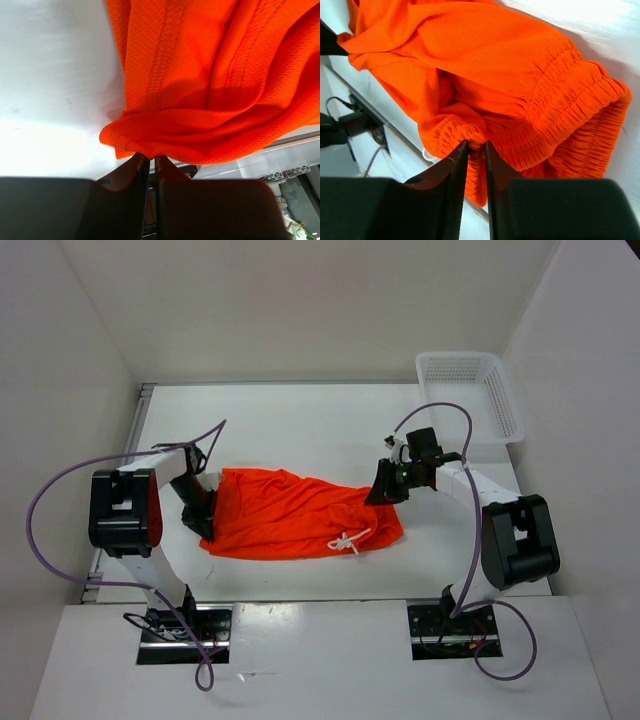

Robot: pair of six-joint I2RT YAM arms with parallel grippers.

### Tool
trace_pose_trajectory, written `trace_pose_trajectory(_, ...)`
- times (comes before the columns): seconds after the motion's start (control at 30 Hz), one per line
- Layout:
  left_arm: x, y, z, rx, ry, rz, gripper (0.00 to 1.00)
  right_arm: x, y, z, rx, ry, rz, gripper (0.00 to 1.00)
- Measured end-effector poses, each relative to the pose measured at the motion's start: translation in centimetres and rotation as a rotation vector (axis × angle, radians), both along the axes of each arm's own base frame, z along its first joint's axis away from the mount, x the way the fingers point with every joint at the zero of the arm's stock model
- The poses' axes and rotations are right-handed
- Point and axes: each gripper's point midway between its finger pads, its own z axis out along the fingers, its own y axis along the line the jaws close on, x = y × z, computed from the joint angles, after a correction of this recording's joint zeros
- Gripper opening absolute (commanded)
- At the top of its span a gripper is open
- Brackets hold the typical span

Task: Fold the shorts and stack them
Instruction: Fold the shorts

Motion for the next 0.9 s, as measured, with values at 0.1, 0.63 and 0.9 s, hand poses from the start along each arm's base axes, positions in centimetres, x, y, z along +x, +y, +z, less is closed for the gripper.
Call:
trace_pose_trajectory(0.1,0.7,0.0,0.4,0.001,-0.018,0.000,0.12,0.3,0.5,0.1,0.029,0.015,-0.015,0.22)
trace_pose_trajectory(0.63,1.1,0.1,0.7,0.002,-0.028,0.000,0.12,-1.9,1.8,-0.4,0.132,0.126,-0.014,0.29)
trace_pose_trajectory(0.9,1.3,0.1,1.0,0.002,-0.030,0.000,0.04,0.2,1.7,-0.4,0.099,0.062,-0.041,0.00)
